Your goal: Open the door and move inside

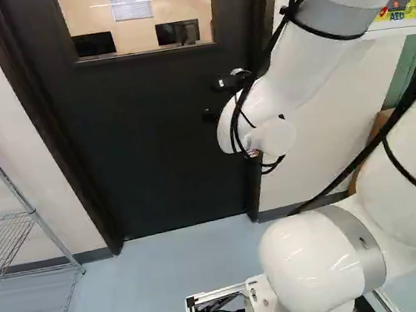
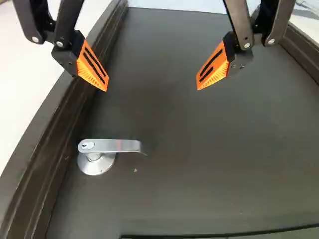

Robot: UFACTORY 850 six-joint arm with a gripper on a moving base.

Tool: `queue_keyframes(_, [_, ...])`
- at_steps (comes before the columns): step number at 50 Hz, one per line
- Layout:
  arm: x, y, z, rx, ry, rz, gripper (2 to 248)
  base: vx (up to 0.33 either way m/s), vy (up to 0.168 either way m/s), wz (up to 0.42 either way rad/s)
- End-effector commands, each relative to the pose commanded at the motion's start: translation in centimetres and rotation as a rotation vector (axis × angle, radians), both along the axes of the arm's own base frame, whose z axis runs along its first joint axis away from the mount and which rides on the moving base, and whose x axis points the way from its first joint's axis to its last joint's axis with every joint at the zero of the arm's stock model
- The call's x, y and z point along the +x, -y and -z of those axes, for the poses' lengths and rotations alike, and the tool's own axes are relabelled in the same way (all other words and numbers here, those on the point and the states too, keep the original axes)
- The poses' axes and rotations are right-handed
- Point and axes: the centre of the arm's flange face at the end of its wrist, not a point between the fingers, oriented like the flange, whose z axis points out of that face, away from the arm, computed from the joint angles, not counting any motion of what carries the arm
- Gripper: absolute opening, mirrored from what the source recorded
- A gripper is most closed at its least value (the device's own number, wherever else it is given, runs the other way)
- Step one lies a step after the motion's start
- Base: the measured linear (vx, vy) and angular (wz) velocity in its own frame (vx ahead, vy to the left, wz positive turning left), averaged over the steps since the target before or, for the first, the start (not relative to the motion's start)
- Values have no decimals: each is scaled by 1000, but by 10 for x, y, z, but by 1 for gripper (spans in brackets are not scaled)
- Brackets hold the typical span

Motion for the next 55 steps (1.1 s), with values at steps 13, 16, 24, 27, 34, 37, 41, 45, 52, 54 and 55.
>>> queue_keyframes(13, [8, -1, -13, 0, 31, -3, 247, 0, 0, 0])
queue_keyframes(16, [10, -2, -16, 1, 39, -4, 247, 0, 0, 0])
queue_keyframes(24, [14, -2, -25, 1, 58, -6, 247, 0, 0, 0])
queue_keyframes(27, [15, -3, -28, 1, 65, -7, 247, 0, 0, 0])
queue_keyframes(34, [19, -3, -35, 1, 82, -8, 247, 0, 0, 0])
queue_keyframes(37, [21, -3, -38, 1, 88, -8, 247, 0, 0, 0])
queue_keyframes(41, [24, -3, -42, 1, 97, -8, 247, 0, 0, 0])
queue_keyframes(45, [27, -3, -47, 2, 106, -7, 247, 0, 0, 0])
queue_keyframes(52, [34, -3, -54, 2, 121, -7, 247, 0, 0, 0])
queue_keyframes(54, [36, -3, -56, 2, 125, -7, 247, 0, 0, 0])
queue_keyframes(55, [37, -3, -58, 2, 127, -7, 247, 0, 0, 0])
